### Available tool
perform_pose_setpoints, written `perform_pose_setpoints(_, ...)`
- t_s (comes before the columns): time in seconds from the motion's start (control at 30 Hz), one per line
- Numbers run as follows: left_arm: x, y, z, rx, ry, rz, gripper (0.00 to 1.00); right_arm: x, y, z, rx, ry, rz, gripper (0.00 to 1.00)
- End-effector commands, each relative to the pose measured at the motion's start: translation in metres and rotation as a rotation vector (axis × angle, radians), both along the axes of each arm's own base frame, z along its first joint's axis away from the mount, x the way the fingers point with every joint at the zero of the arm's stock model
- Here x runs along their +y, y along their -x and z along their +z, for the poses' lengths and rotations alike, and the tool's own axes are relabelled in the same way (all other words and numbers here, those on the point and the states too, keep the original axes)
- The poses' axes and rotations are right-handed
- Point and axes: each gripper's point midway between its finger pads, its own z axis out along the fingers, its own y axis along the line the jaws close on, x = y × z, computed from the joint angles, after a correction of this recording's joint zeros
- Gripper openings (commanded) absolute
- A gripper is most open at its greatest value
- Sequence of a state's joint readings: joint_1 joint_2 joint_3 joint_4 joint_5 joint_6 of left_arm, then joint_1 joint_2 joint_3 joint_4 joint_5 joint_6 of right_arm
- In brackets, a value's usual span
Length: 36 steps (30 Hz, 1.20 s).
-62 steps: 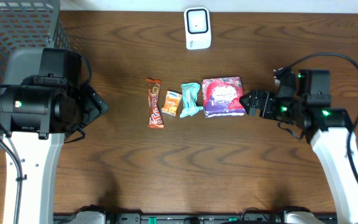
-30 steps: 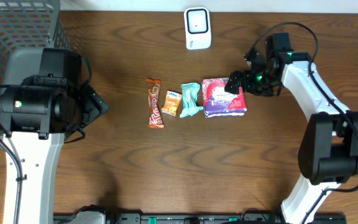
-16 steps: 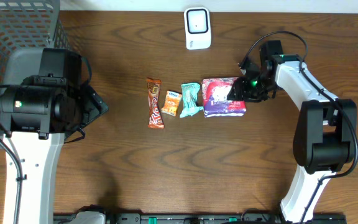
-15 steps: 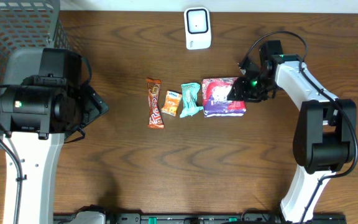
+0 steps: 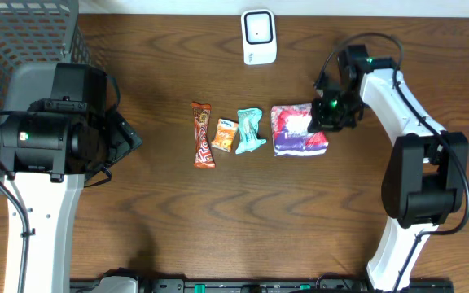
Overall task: Scan the item barcode
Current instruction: 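Lift the Carefree pack and carry it toward the scanner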
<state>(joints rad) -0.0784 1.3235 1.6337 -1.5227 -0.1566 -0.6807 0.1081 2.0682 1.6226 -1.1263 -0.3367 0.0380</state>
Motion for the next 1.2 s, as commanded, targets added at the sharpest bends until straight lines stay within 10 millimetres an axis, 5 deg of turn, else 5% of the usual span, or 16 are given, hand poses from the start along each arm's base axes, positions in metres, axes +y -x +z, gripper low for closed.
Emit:
perform_pose_setpoints(0.0,0.004,0.003,0.002,-0.008,-0.009,0.018,0.99,-0.029,-0.017,0.042,-0.122,0.263,-0.07,0.01)
perform_pose_setpoints(0.17,0.004,0.003,0.002,-0.008,-0.009,0.018,0.99,-0.081,-0.014,0.073,-0.2,0.722,-0.236,0.01)
perform_pose_setpoints(0.27,0.004,0.003,0.002,-0.008,-0.009,0.018,0.99,-0.092,-0.007,0.081,-0.231,0.883,-0.289,0.01)
perform_pose_setpoints(0.4,0.004,0.003,0.002,-0.008,-0.009,0.018,0.99,-0.104,-0.004,0.08,-0.298,1.042,-0.335,0.01)
perform_pose_setpoints(0.6,0.004,0.003,0.002,-0.008,-0.009,0.018,0.99,-0.111,0.005,0.053,-0.296,1.096,-0.312,0.01)
perform_pose_setpoints(0.83,0.004,0.003,0.002,-0.008,-0.009,0.018,0.99,-0.073,0.009,0.04,-0.309,1.02,-0.241,0.09)
perform_pose_setpoints(0.93,0.004,0.003,0.002,-0.008,-0.009,0.018,0.99,-0.037,0.008,0.031,-0.325,0.926,-0.17,0.32)
perform_pose_setpoints(1.1,0.004,0.003,0.002,-0.008,-0.009,0.018,0.99,0.007,0.01,0.025,-0.373,0.838,-0.108,0.46)
perform_pose_setpoints(1.17,0.004,0.003,0.002,-0.008,-0.009,0.018,0.99,0.022,0.01,0.026,-0.4,0.822,-0.085,0.62)
